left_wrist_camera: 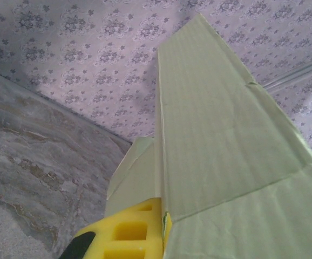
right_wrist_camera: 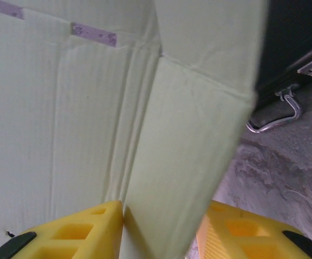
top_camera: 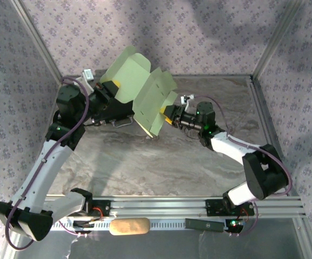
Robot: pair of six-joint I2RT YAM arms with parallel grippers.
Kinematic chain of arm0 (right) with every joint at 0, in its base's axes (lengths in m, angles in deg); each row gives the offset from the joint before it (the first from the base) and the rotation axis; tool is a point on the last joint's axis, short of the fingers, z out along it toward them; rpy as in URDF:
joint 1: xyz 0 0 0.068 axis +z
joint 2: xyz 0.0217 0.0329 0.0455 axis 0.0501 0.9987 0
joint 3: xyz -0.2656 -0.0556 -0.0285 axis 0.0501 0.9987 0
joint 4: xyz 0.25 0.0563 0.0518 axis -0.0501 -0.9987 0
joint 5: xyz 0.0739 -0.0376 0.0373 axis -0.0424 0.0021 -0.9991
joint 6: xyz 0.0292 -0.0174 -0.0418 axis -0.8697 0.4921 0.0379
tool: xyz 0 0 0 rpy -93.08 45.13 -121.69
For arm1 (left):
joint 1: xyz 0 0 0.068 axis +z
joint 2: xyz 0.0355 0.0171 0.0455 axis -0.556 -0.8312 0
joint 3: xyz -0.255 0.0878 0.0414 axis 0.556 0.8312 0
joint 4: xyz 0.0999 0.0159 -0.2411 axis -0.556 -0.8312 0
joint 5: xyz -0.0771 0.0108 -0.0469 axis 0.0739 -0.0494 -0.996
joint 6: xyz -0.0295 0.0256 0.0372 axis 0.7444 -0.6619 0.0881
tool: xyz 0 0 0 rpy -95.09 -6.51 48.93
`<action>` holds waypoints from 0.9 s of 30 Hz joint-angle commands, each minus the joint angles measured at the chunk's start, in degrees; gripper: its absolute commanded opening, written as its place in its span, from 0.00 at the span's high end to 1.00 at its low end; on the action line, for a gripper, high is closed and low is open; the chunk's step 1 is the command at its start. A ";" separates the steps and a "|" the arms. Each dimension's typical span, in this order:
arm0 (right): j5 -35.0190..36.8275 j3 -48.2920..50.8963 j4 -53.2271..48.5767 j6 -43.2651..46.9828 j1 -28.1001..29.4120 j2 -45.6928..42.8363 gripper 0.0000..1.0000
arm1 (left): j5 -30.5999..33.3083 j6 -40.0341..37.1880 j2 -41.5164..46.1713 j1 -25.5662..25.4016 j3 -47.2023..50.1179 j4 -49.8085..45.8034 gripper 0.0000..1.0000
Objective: Fold the paper box
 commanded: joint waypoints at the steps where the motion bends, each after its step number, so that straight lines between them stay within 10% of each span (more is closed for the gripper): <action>1: 0.49 -1.49 1.35 0.53 0.11 1.58 0.61 | -1.18 -0.46 1.25 0.59 -1.12 0.93 1.00; 11: 1.79 -1.31 4.13 -1.82 0.17 0.30 0.75 | -1.36 -0.18 1.46 1.04 0.15 1.05 1.00; 27: 2.84 -2.14 2.62 -3.10 1.66 -2.45 0.68 | -1.45 1.56 1.95 2.10 1.65 2.53 1.00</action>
